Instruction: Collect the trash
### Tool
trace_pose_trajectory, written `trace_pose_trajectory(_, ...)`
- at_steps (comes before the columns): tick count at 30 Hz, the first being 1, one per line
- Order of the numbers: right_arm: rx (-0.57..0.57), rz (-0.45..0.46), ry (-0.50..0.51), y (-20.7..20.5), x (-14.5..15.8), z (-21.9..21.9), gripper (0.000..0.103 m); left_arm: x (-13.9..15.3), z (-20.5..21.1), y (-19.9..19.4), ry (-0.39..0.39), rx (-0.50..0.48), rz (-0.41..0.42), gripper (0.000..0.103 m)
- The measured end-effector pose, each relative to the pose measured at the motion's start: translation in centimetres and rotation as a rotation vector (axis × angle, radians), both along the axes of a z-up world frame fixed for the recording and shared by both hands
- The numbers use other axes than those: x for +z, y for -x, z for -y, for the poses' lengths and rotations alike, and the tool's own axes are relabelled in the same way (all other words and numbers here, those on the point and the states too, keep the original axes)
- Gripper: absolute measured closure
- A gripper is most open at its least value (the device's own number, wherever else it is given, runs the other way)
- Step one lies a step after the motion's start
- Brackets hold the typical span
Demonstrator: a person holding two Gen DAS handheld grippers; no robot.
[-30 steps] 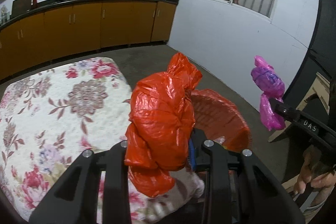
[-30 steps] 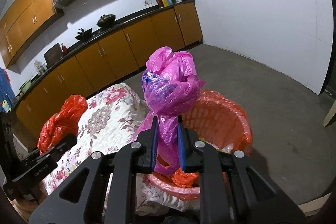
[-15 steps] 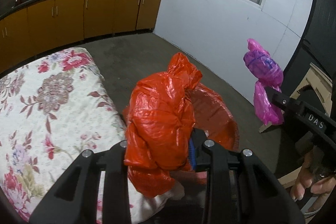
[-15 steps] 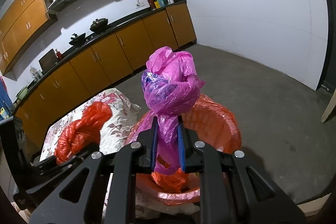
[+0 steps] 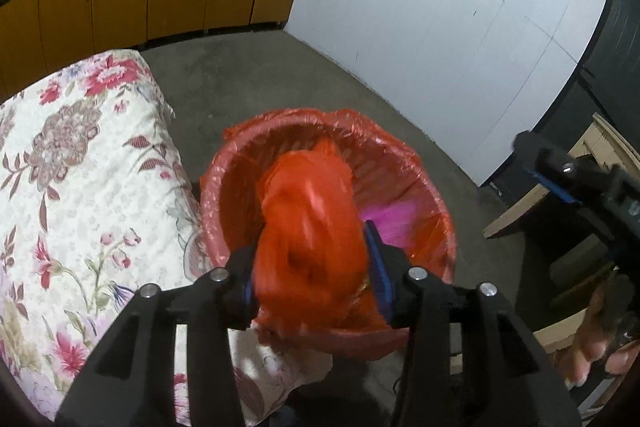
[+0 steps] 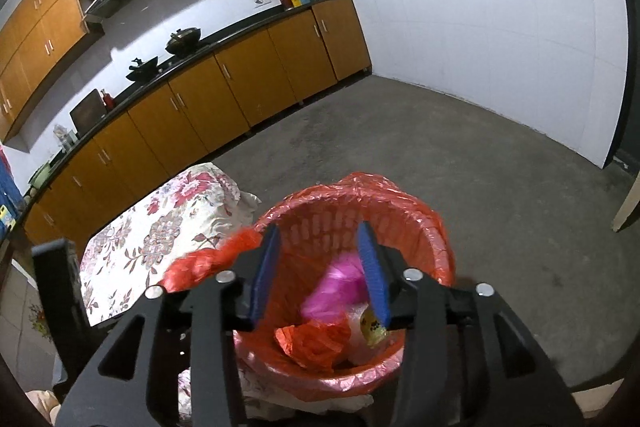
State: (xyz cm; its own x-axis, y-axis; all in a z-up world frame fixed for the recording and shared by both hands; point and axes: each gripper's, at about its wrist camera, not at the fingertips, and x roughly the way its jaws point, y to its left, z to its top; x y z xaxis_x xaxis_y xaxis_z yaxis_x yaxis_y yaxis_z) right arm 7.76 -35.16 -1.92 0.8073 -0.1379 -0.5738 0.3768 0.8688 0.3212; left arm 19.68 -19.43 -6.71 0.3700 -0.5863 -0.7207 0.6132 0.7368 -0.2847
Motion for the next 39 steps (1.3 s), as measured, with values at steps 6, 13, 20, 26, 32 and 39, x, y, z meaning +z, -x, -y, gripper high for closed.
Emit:
trace_pose_trajectory(6, -0.022, 0.0, 0.022, 1.1, 0.6, 0.0, 0.031, -0.2, -0.9, 0.3, -0.005, 0.019, -0.003, 0.056)
trace_pose_trajectory(13, -0.06, -0.006, 0.169, 2.9, 2.3, -2.8, 0.004, 2.8, -5.0, 2.7, -0.005, 0.133, 0.149, 0.03)
trace_pose_trajectory(20, -0.099, 0.007, 0.31, 5.8, 3.9, -6.2, 0.002, 6.5, -10.3, 7.1, -0.05, 0.318, 0.37, 0.01)
trace_pose_trajectory(26, -0.042, 0.044, 0.383, 7.9, 4.3, -9.8, 0.002, 8.0, -13.6, 11.0, -0.095, 0.449, 0.48, 0.004)
trace_pose_trajectory(32, 0.019, 0.047, 0.388, 9.1, 4.2, -12.5, 0.002, 8.5, -16.5, 14.0, -0.107, 0.536, 0.502, 0.004)
trace_pose_trajectory(39, 0.061, 0.052, 0.394, 10.2, 3.5, -15.1, 0.002, 9.1, -18.8, 16.7, -0.121, 0.61, 0.536, 0.004)
